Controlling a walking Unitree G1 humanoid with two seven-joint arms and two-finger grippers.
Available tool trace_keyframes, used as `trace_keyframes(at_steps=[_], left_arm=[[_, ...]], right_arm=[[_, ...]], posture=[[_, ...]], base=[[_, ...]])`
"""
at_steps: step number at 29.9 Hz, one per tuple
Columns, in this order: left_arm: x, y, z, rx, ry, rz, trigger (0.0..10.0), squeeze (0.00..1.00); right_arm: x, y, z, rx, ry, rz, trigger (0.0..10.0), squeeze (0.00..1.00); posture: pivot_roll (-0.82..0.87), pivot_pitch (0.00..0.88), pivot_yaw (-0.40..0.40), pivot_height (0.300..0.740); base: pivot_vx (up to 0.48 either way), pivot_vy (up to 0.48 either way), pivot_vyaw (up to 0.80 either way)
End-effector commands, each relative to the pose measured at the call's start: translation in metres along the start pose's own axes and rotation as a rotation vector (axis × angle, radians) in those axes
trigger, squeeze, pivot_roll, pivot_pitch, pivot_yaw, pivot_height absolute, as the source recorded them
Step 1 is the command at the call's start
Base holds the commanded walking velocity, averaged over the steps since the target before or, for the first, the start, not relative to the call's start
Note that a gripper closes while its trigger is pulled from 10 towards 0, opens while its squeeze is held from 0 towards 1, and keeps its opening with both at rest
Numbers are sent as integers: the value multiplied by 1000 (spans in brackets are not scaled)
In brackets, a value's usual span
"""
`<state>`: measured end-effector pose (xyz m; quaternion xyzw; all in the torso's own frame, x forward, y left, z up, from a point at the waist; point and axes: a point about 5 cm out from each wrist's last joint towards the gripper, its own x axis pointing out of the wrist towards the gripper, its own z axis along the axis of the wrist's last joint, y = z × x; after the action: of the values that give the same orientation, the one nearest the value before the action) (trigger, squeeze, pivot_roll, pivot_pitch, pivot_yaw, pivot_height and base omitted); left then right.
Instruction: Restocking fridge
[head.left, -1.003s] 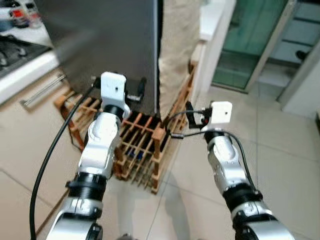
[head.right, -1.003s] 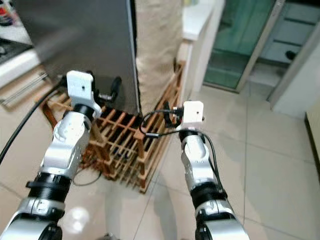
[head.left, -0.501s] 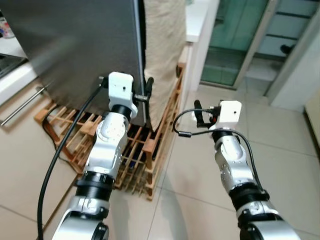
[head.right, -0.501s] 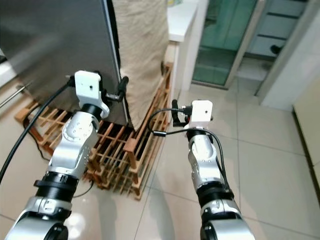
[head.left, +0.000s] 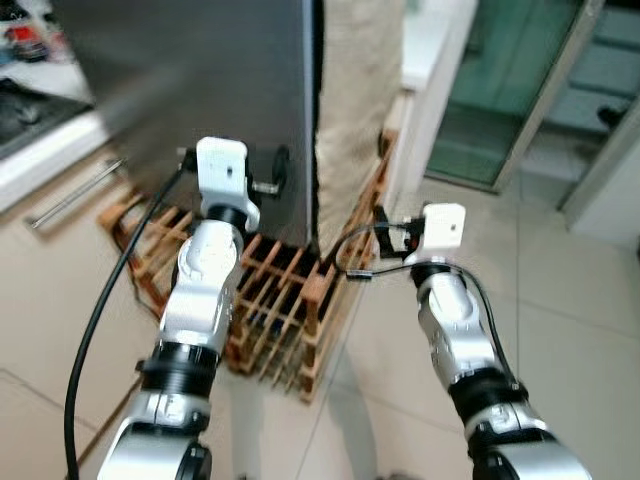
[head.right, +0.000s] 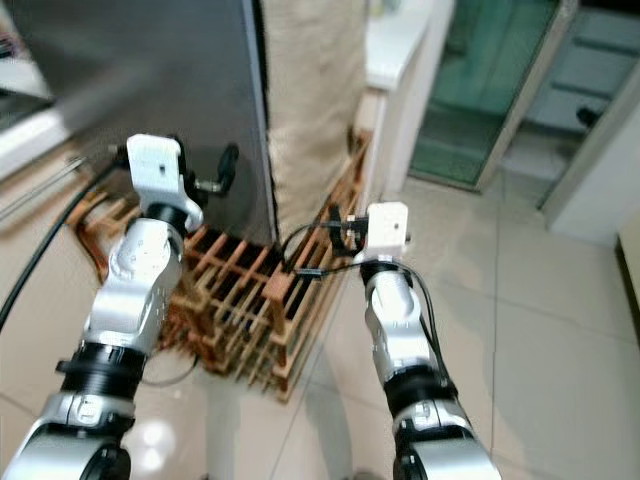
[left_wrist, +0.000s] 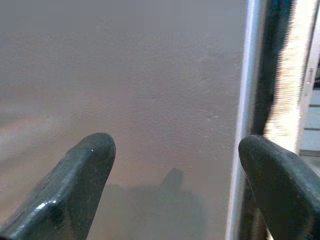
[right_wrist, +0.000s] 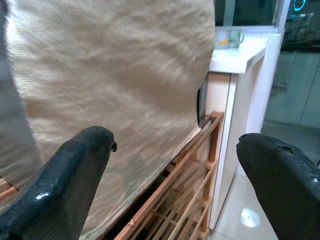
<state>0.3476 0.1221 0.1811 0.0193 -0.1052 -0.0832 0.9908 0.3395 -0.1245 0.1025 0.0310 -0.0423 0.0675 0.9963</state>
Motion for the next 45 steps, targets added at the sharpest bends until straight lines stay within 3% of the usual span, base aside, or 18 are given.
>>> trace_keyframes(at_steps=[1,9,18,25,34,45], left_arm=[[8,-11,6,-11,3,-44,10000,0],[30,-17,8,-97,76,-44,10000,0],[55,-22,29,-156,49,-69,10000,0],[61,-27,41,-175,21,-105,10000,0],[58,-45,48,-165,-3,-171,10000,0],[65,-43,57,-51,-39,-111,10000,0]], right_arm=[[2,-2,3,5,-9,-10,10000,0],[1,-3,4,14,-14,-10,10000,0],[-3,-5,2,17,-15,-22,10000,0],[-6,-8,1,17,-16,-34,10000,0],[-8,-8,-1,16,-8,-37,10000,0],[-8,-3,-2,19,-6,-30,10000,0]], posture=[[-106,0,22,740],[-107,0,18,740],[-133,0,40,740],[-146,0,49,740],[-145,0,52,740],[-151,0,68,740]], base=[[0,0,0],[0,0,0],[0,0,0],[0,0,0],[0,0,0],[0,0,0]])
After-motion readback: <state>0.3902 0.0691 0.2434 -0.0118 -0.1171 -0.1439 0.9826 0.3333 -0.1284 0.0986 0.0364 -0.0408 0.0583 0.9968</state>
